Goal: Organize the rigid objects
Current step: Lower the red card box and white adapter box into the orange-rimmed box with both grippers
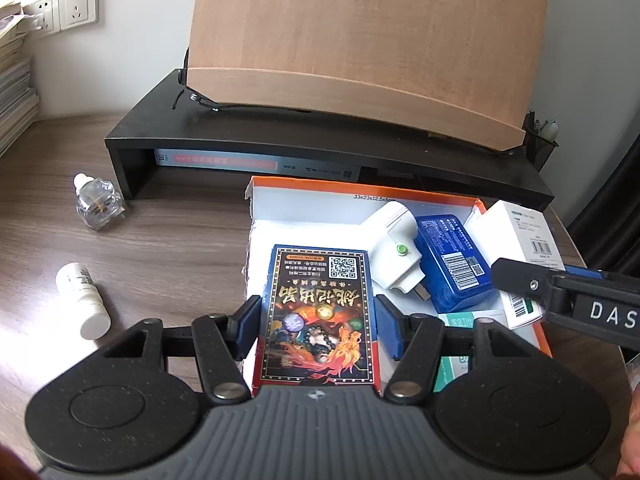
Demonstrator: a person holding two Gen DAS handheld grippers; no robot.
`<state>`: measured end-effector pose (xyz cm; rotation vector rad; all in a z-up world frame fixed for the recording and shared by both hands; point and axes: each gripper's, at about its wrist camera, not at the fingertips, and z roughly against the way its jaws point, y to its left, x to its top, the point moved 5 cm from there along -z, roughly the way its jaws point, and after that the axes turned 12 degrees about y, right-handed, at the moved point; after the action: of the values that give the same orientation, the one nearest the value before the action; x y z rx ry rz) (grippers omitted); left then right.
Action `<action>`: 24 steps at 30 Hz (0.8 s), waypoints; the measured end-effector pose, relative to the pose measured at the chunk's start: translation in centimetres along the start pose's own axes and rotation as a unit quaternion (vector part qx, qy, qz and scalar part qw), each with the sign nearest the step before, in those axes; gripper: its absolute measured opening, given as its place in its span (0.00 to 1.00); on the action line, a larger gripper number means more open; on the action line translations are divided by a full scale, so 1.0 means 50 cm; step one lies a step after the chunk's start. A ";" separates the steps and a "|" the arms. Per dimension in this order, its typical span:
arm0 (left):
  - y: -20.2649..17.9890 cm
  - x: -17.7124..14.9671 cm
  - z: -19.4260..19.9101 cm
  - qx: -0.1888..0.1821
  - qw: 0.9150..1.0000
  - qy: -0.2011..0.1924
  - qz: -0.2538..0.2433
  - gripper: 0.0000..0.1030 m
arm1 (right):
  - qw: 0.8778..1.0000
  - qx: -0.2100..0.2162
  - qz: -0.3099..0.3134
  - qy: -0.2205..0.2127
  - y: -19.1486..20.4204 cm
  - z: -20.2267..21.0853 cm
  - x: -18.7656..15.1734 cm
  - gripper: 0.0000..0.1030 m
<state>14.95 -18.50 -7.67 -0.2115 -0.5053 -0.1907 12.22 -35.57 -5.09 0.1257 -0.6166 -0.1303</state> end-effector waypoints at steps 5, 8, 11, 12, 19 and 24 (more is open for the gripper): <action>0.005 0.008 -0.007 0.004 1.000 -0.001 -0.001 0.58 | 1.000 0.000 0.002 0.002 0.002 -0.003 -0.001 0.69; 0.008 0.014 -0.011 0.005 1.000 -0.002 -0.002 0.58 | 1.000 -0.001 0.002 0.002 0.001 -0.005 0.001 0.69; 0.009 0.018 -0.014 0.007 1.000 -0.001 -0.003 0.58 | 1.000 -0.001 0.002 0.003 0.001 -0.006 0.002 0.69; 0.010 0.020 -0.016 0.007 1.000 -0.001 -0.004 0.58 | 1.000 -0.002 0.002 0.002 0.002 -0.007 0.002 0.69; 0.013 0.023 -0.028 0.009 1.000 0.002 -0.004 0.58 | 1.000 -0.003 0.003 0.005 0.004 -0.013 0.003 0.69; 0.013 0.022 -0.032 0.008 1.000 0.003 -0.006 0.58 | 1.000 -0.004 0.004 0.006 0.005 -0.016 0.002 0.69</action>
<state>16.78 -18.41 -8.59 -0.1915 -0.5019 -0.1984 12.81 -35.27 -5.65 0.1153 -0.6044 -0.1237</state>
